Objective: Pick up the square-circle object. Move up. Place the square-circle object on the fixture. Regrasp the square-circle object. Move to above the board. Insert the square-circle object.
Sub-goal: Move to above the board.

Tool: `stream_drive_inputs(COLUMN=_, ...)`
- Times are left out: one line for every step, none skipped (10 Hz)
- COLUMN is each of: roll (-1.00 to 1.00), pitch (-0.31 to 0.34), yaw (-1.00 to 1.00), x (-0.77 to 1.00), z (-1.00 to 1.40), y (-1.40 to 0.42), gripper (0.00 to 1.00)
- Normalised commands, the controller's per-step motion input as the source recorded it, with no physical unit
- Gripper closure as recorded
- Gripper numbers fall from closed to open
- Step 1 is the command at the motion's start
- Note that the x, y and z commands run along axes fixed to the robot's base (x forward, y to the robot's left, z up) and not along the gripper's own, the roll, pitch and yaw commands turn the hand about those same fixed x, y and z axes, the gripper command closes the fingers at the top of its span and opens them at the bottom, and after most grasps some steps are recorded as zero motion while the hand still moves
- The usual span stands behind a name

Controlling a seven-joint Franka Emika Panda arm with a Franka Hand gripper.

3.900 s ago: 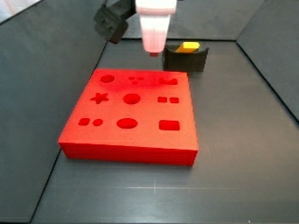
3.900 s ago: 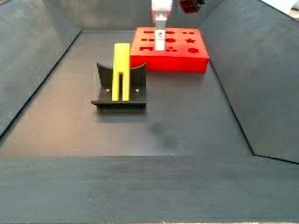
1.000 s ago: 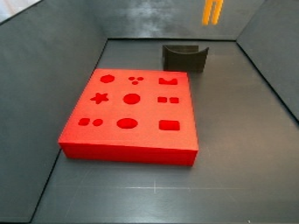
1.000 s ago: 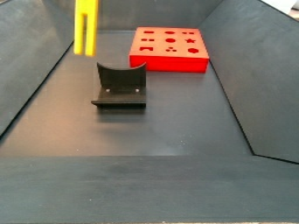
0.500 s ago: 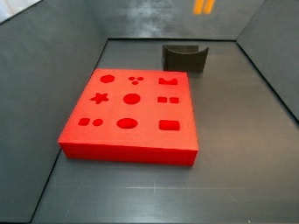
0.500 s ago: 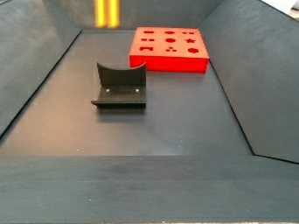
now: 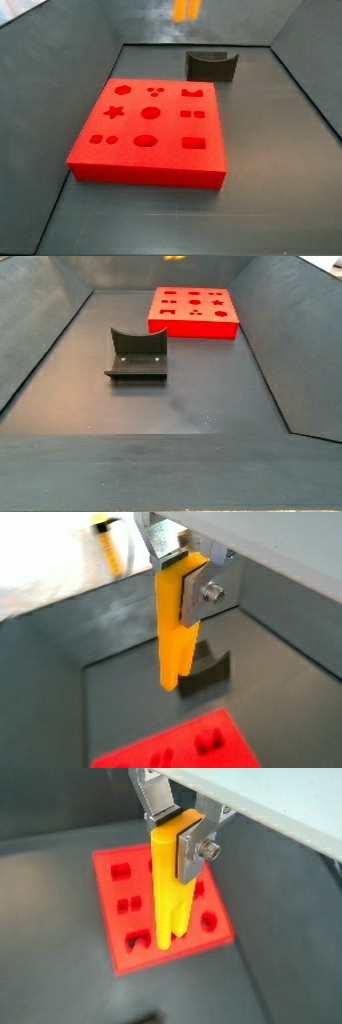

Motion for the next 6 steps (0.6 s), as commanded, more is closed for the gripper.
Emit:
stream_drive_inputs(roll=-0.25, pitch=-0.038, yaw=1.00, x=-0.65, z=0.24, y=-0.71, gripper=1.00)
stream_drive_inputs(roll=-0.24, pitch=-0.056, yaw=1.00, x=-0.35, z=0.12, y=-0.34, gripper=1.00)
stream_drive_inputs(roll=-0.23, pitch=-0.064, yaw=1.00, x=-0.23, z=0.08, y=-0.23, gripper=1.00)
stream_drive_inputs(roll=-0.22, pitch=-0.086, yaw=1.00, x=-0.10, z=0.04, y=-0.12, gripper=1.00)
stream_drive_inputs(roll=-0.21, pitch=-0.095, yaw=1.00, x=-0.08, z=0.03, y=-0.09, gripper=1.00)
stream_drive_inputs(roll=-0.20, pitch=-0.126, yaw=1.00, x=-0.06, z=0.02, y=-0.02, gripper=1.00)
